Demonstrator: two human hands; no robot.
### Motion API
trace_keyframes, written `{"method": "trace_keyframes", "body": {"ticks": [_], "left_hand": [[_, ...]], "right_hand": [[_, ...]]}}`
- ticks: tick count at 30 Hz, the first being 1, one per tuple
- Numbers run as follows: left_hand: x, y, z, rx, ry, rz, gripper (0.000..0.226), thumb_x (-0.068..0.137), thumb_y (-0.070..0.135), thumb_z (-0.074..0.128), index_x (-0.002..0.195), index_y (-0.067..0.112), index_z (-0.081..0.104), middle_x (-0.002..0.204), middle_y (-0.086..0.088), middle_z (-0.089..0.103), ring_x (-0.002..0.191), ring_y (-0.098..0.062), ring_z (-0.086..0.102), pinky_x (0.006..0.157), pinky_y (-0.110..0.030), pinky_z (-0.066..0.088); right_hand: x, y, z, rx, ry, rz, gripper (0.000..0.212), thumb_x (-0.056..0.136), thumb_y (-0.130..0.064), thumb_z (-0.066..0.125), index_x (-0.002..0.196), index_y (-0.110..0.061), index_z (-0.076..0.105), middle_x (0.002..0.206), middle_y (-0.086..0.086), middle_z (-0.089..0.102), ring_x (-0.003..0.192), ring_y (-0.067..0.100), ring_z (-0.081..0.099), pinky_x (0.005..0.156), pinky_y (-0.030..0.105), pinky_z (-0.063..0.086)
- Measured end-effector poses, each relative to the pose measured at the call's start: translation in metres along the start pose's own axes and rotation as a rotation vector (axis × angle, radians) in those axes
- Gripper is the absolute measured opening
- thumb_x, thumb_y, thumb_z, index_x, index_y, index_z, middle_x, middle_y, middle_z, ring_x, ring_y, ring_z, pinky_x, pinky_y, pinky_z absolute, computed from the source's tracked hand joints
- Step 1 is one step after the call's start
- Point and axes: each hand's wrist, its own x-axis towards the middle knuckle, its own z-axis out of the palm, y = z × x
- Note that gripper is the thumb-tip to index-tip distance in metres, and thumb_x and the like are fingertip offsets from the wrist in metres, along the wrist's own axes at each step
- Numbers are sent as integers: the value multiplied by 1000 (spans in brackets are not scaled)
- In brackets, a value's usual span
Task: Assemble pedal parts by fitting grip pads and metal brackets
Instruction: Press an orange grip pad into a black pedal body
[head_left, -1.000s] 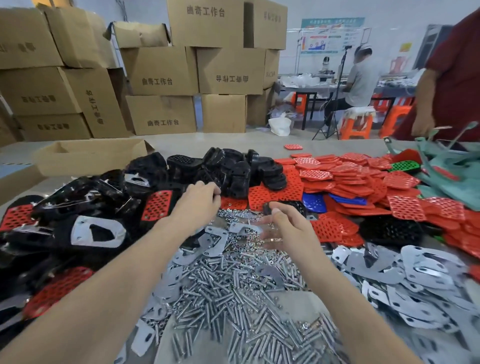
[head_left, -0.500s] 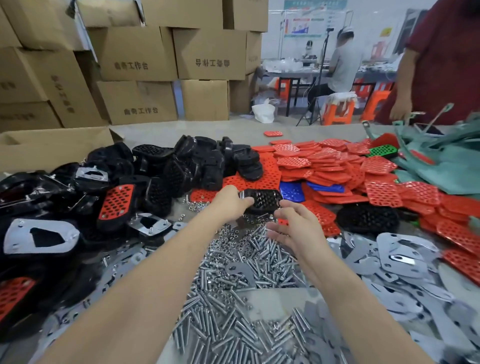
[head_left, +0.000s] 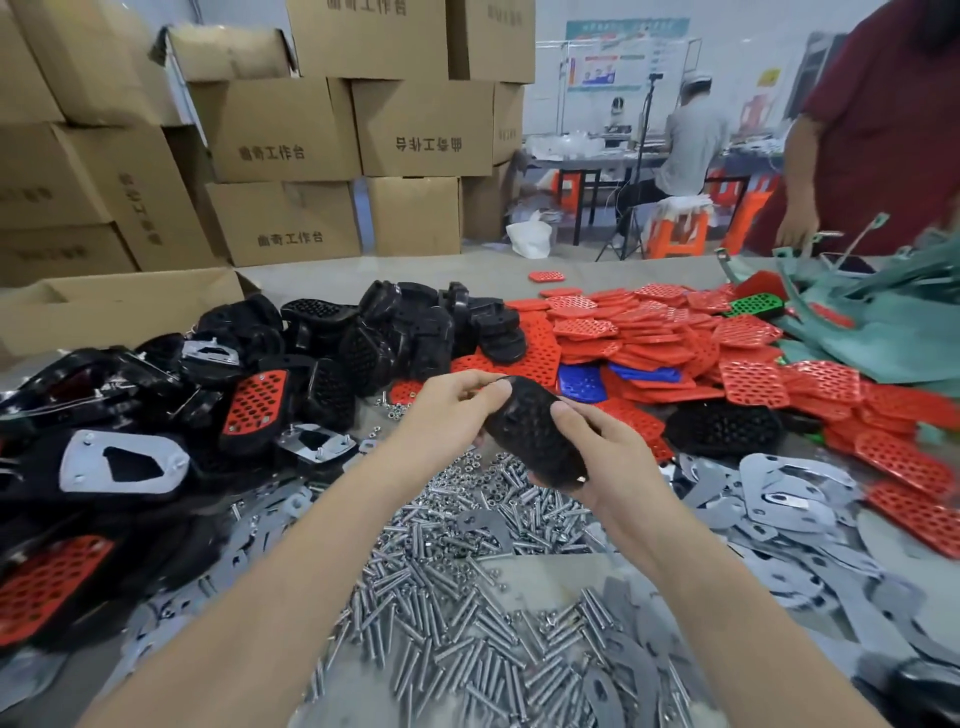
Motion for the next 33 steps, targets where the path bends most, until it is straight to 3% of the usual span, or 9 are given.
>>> {"method": "trace_keyframes", "body": {"ticks": [4,6,9,12,15,18,21,27,33], "left_hand": [[-2,5,1,-122,80,-22,21,102,30,58,103,17,74,87,3,74,71,-11,64,67,-27,53],[-1,3,0,-133,126,-56,20,103,28,55,98,19,72,84,5,74,69,-8,65,59,-22,51],[-2,-3,1,69,98,-67,18,104,28,52,95,26,66,88,6,72,68,-4,65,61,-22,54],[-3,-9,9,220,14,-69,15,105,28,49,101,25,63,93,4,72,79,-16,66,71,-37,55],[-3,-11,21,274,-37,-83,16,105,26,48,112,21,62,93,3,71,80,-22,65,74,-44,58],[1,-12,34,376,-38,-56,20,105,26,48,117,19,63,97,7,68,86,-21,69,74,-38,56],[11,-11,50,497,-49,-9,26,105,30,47,125,21,62,102,13,61,74,-1,58,61,-22,48],[33,-8,86,817,-162,18,51,104,47,48,141,12,50,138,-13,53,126,-31,51,106,-47,43],[40,-9,100,847,-181,-7,58,98,48,60,142,13,46,137,-12,51,129,-33,46,105,-47,42]], "right_hand": [[-6,1,-5,154,-56,-19,21,103,-10,60,121,-6,69,109,15,78,88,21,78,69,36,63],[-6,2,-10,269,-27,-9,20,103,-6,58,120,-4,68,107,12,79,89,22,78,69,35,64],[-8,0,-22,394,-6,-2,22,103,1,53,119,-2,67,108,15,79,93,25,78,77,35,65],[-10,1,-32,420,21,-18,25,101,8,49,120,2,65,110,21,77,99,30,77,85,35,64],[-11,2,-39,461,86,-30,27,99,12,48,120,7,63,107,23,77,90,27,78,81,33,64],[-11,0,-48,516,126,-47,32,99,12,48,128,8,61,116,26,73,92,27,77,80,31,64],[-11,-2,-55,572,142,-75,37,99,12,47,134,9,57,123,28,70,98,29,75,86,34,64],[-9,-7,-64,684,142,-125,34,97,15,42,127,12,59,118,26,72,90,26,77,84,36,64],[-11,-6,-71,726,121,-133,36,94,13,41,122,8,63,115,21,76,96,25,77,84,34,63]]}}
